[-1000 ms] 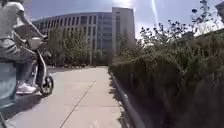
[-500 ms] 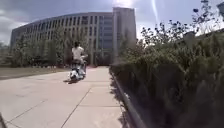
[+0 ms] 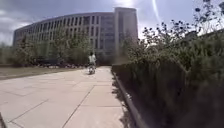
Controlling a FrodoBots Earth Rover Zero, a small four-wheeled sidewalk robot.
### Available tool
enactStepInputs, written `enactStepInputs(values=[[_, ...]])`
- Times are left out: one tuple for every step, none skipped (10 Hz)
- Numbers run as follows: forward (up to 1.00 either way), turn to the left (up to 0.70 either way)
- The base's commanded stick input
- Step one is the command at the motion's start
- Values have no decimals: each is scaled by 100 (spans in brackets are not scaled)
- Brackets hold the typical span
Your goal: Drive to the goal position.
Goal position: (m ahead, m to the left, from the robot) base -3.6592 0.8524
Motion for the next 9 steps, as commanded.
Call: enactStepInputs(values=[[0,45],[0,45],[0,45],[0,45],[0,45],[0,45],[0,45],[0,45],[0,45]])
